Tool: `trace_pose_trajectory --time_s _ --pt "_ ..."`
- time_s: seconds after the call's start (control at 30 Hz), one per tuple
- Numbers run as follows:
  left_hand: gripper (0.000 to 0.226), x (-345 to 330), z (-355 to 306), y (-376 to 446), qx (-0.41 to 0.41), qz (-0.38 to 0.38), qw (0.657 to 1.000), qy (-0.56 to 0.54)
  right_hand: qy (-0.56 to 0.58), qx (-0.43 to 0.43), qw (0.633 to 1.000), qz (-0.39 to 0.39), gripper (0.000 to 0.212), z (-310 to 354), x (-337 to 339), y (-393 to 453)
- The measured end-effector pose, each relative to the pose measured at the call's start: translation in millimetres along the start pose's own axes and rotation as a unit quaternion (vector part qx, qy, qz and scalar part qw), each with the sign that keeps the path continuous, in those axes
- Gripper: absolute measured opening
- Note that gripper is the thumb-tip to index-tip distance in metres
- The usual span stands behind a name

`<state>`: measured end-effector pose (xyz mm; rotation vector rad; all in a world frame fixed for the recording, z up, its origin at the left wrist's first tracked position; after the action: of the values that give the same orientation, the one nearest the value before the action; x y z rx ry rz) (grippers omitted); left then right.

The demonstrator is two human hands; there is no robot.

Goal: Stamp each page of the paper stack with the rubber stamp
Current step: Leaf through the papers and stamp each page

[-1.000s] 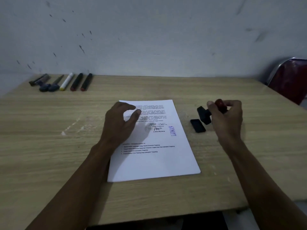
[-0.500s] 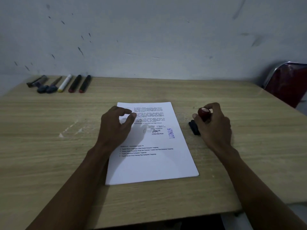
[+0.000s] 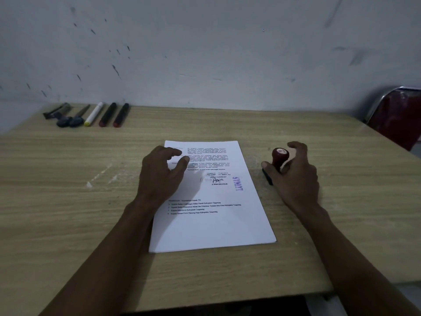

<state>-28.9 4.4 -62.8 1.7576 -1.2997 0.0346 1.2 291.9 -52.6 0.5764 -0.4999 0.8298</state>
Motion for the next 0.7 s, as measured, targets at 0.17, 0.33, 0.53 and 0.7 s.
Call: trace_pose_trajectory --time_s 0.17,0.33,0.53,0.7 --pt "0.056 9 10 -4 0.167 0.073 0.959 0.216 -0.014 -0.051 0.998 -0.047 0.055 1 12 -26" --pt "0.061 7 14 -8 0.209 0.136 0.939 0.235 -0.125 -0.034 0.989 0.076 0.034 2 -3 -53" --pt "0.034 14 15 -8 0.249 0.065 0.958 0.123 -0.157 -0.021 0.982 0.103 0.042 10 -13 -63" --pt "0.024 19 8 -8 0.266 -0.006 0.961 0.077 -0.138 -0.028 0.984 0.107 0.039 12 -13 -63"
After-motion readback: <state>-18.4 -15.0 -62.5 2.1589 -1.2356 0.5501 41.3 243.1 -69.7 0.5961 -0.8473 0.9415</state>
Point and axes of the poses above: each hand's wrist, its own y-axis towards the middle knuckle, its own x-axis out of the back of the hand, z = x × y, the point moved 3 cm from there along y, towards the middle knuckle, and after that the axes turned 11 degrees about -x, right-handed, at the moved point
